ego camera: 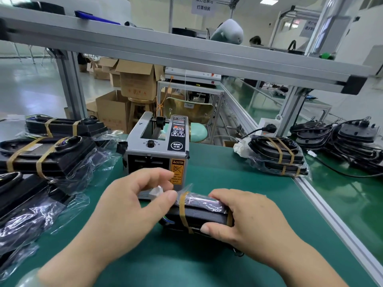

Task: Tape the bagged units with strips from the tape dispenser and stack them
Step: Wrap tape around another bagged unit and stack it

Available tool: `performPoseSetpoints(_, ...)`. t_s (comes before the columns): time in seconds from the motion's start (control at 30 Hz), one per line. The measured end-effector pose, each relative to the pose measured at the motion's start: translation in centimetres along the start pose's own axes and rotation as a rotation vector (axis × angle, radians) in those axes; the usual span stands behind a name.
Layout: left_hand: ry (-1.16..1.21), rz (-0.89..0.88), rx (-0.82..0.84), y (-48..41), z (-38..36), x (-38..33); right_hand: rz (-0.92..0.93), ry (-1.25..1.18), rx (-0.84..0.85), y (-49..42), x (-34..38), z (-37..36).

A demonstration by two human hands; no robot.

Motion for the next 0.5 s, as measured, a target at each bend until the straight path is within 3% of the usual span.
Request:
performPoseSetpoints(0.13, -0.387, -0.033, 0.139, -0.4, -0.3, 0.0, -0.002, -0.002, 0.016, 0.0, -0.1, -0.1)
performPoseSetpoints(0.3, -0.249, -0.053, 0.251, -0.6, -1.3, -0.3, 0.026, 0.007, 0.029, 0.1, 0.1, -0.1)
performPoseSetpoints(0.5, -0.360, -0.094, 0.235, -0.6, -2.3, 0.0, 0.194, -0.079, -0.001, -0.9, 1.6, 0.8)
Point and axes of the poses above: each hand's wrist, its own y-axis away from the middle knuckle, its own z-axis out of the back of the hand, x = y × z, the point moved 3 cm from there along -y, towards the middle knuckle, and after that the axes turned 6 degrees about -z, right-handed, at the moved point
